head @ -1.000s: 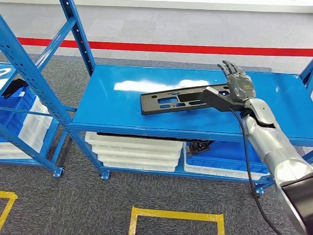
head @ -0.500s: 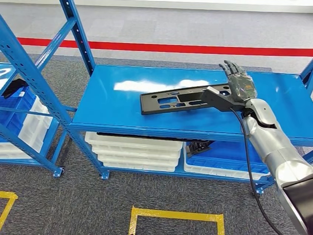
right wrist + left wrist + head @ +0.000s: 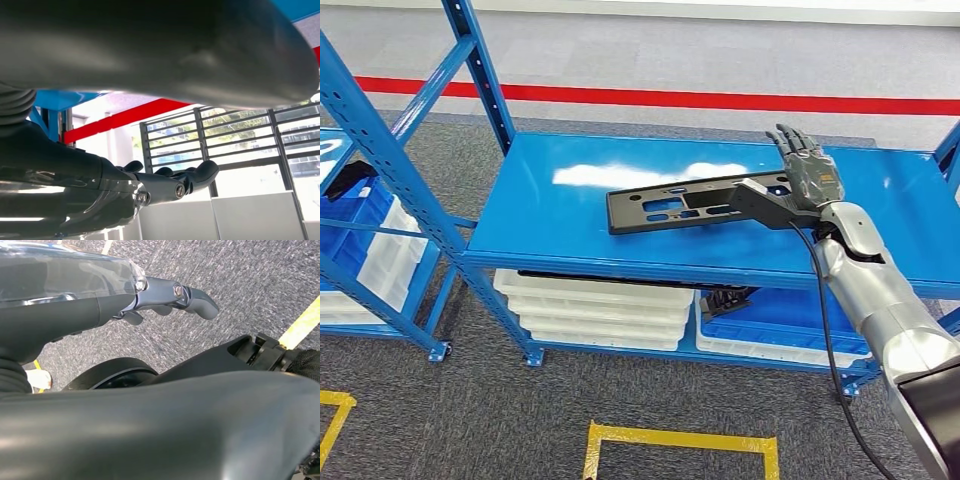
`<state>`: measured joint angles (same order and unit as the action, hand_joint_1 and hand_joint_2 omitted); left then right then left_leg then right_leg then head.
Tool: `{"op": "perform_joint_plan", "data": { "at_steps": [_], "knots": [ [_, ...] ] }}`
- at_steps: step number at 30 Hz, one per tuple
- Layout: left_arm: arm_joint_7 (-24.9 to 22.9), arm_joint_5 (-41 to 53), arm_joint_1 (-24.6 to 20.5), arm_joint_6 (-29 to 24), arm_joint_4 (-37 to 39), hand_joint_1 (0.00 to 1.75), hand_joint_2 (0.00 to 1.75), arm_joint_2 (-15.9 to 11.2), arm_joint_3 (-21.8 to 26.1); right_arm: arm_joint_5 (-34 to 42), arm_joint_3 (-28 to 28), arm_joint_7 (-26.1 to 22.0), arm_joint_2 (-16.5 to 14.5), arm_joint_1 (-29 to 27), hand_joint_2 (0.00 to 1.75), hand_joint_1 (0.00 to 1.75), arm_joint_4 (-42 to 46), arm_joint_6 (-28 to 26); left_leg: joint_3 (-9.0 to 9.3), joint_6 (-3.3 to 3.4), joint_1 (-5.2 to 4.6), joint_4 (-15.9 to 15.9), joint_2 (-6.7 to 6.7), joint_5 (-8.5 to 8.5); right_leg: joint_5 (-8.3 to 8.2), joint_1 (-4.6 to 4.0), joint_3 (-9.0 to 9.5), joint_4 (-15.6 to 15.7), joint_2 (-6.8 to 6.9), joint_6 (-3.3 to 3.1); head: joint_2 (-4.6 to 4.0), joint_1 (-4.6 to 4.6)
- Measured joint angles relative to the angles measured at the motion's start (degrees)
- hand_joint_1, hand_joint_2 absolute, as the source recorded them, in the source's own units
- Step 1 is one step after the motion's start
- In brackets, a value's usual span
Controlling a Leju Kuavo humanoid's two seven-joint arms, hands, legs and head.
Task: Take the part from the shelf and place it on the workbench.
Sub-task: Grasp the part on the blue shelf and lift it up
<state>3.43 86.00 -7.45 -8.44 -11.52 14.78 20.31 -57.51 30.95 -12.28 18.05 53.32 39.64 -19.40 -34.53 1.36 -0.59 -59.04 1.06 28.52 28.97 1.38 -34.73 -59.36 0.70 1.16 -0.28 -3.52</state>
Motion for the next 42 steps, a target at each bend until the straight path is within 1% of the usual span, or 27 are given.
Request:
{"op": "perform_joint_plan", "data": {
  "at_steps": [9, 14, 18, 22, 38, 42],
  "knots": [
    [-0.4, 0.0, 0.0, 0.0, 0.0, 0.0, 1.75, 0.0, 0.0, -0.3, 0.3, 0.0, 0.0, 0.0, 0.0, 0.0, 0.0, 0.0, -0.01, 0.0, 0.0, 0.0, 0.0, 0.0, 0.0, 0.0, 0.0, 0.0, 0.0, 0.0, 0.0, 0.0],
    [1.7, 0.4, 0.0, -0.1, 0.0, 0.0, 1.75, 0.0, -0.4, -0.4, 0.5, 0.0, 0.0, 0.0, 0.0, 0.0, 0.0, -0.1, -0.01, 0.0, 0.0, 0.0, 0.0, 0.0, 0.0, 0.0, 0.0, 0.0, 0.0, 0.0, 0.0, 0.0],
    [2.3, 0.9, -0.1, -0.6, 0.0, 0.0, 1.75, 0.0, -0.7, -0.6, 0.7, -0.2, 0.0, 0.0, 0.0, 0.0, 0.0, -0.1, -0.01, 0.0, 0.0, 0.0, 0.0, 0.0, 0.0, 0.0, 0.0, 0.0, 0.0, 0.0, 0.0, 0.0],
    [2.8, 1.0, -0.1, -1.4, 0.0, 0.0, 0.0, 0.0, -0.9, -0.8, 0.8, -0.2, 0.1, 0.0, 0.0, 0.0, 0.0, -0.1, -0.01, 0.0, 0.0, 0.0, 0.0, 0.0, 0.0, 0.0, -0.01, 0.0, 0.0, 0.0, 0.0, 0.0],
    [1.5, 0.3, -0.1, -1.4, 0.0, 0.0, 0.0, 0.0, -1.0, -2.0, 1.9, 0.1, 0.5, 0.2, 0.0, 0.0, -0.2, 0.1, -0.01, 0.0, 0.0, 0.0, 0.0, 0.0, 0.0, 0.0, -0.01, 0.0, 0.0, 0.0, 0.0, 0.01],
    [1.4, 0.3, -0.1, -1.3, 0.0, 0.0, 0.0, 0.0, -1.1, -0.9, 2.1, -0.1, 0.5, 0.2, 1.75, 0.0, -0.4, 0.4, -0.01, 0.0, 0.0, 0.0, 0.0, 0.0, 0.0, 0.0, -0.01, 0.0, 0.0, 0.0, 0.0, 0.02]
  ]
}}
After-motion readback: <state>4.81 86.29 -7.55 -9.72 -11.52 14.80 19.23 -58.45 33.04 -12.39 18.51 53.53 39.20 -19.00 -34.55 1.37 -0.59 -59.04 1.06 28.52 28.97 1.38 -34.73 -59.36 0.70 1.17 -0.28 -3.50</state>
